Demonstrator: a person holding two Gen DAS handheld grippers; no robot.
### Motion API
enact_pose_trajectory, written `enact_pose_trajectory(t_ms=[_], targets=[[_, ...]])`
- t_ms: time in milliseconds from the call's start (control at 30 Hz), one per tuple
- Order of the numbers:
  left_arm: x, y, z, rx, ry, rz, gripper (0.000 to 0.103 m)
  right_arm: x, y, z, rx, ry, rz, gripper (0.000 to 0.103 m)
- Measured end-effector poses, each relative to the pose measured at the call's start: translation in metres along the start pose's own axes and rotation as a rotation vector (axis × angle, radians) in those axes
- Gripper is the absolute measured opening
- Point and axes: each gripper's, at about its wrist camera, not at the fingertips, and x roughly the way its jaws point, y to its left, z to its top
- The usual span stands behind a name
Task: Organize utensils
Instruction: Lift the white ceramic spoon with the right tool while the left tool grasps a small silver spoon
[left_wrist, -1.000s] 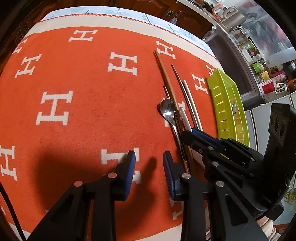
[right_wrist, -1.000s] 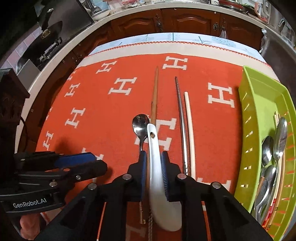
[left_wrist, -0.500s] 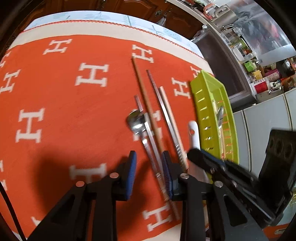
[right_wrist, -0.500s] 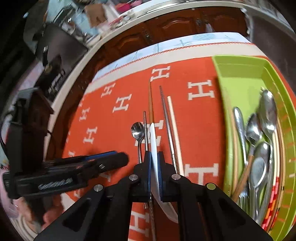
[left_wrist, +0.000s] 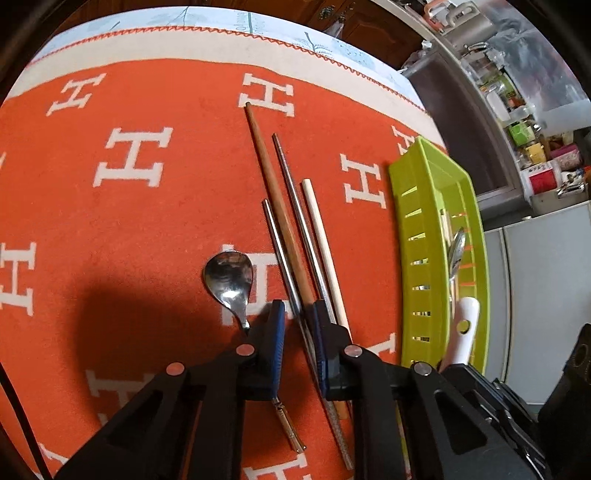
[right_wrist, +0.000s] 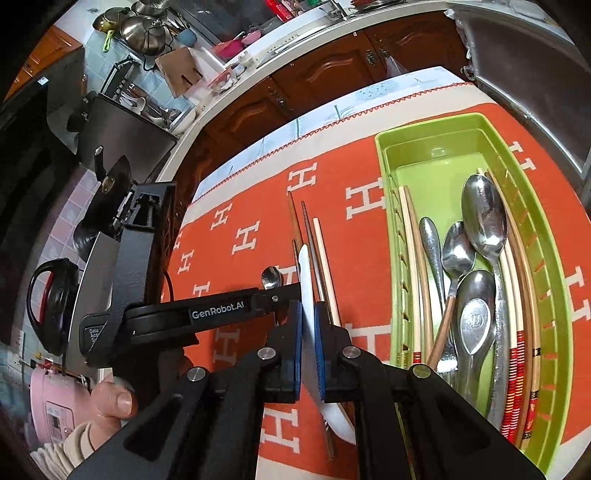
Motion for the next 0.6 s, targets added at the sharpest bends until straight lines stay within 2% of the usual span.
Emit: enact_pose_trajectory(t_ms=[267,400,600], targets=[[0.003,-0.012,0.006,0.017,-0.011,0.080,0.013,-0.009,-0.009,-0.002,0.008,-0.014,0.013,0.006],[-0.005,-0.006,-0.002,-0.009,0.001,0.079,0.012,-0.010,-0.008,-0.007,0.011,-0.016,0.022,0.006],[-0.029,0.013,-0.011,-0.065,-0.047,0.089,0.012,-0.013,-0.004,-0.010,-0.002,-0.018,0.036,0.006]])
